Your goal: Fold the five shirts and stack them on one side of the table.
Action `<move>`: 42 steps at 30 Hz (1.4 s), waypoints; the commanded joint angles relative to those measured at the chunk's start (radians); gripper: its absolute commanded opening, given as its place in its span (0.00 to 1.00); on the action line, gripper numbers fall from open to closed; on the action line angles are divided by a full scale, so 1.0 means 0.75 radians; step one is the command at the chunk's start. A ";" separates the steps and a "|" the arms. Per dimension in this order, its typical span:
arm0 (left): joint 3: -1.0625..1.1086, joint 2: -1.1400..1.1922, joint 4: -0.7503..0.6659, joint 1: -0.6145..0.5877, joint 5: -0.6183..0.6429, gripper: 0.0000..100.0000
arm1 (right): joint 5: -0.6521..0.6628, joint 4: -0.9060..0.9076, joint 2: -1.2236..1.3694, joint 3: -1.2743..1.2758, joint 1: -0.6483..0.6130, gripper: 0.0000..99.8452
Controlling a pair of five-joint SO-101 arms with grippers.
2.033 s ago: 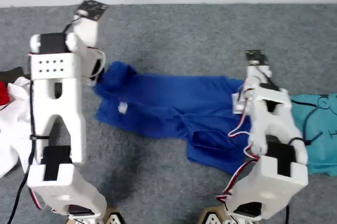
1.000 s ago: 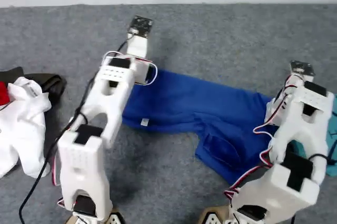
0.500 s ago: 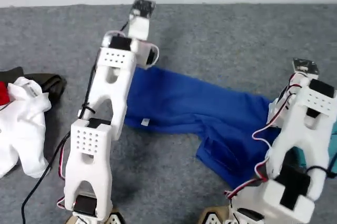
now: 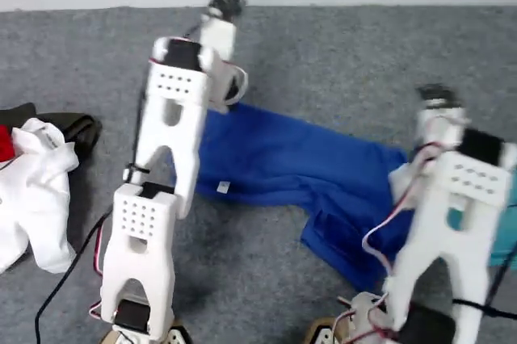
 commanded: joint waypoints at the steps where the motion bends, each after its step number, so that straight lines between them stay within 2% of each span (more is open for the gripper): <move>1: 0.136 -0.029 0.029 0.098 -0.020 0.10 | 0.192 -0.050 -0.114 0.203 -0.179 0.30; 8: 0.169 -0.029 0.029 0.104 -0.020 0.10 | 0.634 -0.314 -0.324 0.585 -0.212 0.13; 14: 0.175 -0.029 0.029 0.113 -0.020 0.10 | 0.912 -0.443 -0.357 0.763 -0.212 0.12; 17: 0.175 -0.029 0.029 0.113 -0.020 0.10 | 0.912 -0.510 -0.357 0.804 -0.214 0.12; 30: 0.177 -0.016 0.029 0.113 -0.020 0.10 | 0.917 -0.523 -0.369 1.002 -0.224 0.12; 33: 0.177 -0.016 0.029 0.113 -0.020 0.10 | 0.917 -0.613 -0.369 1.045 -0.224 0.11; 37: 0.177 -0.016 0.029 0.113 -0.020 0.10 | 0.912 -0.815 -0.361 1.088 -0.216 0.00; 42: 0.177 -0.014 0.029 0.113 -0.023 0.10 | 0.906 -0.832 -0.369 1.023 -0.222 0.01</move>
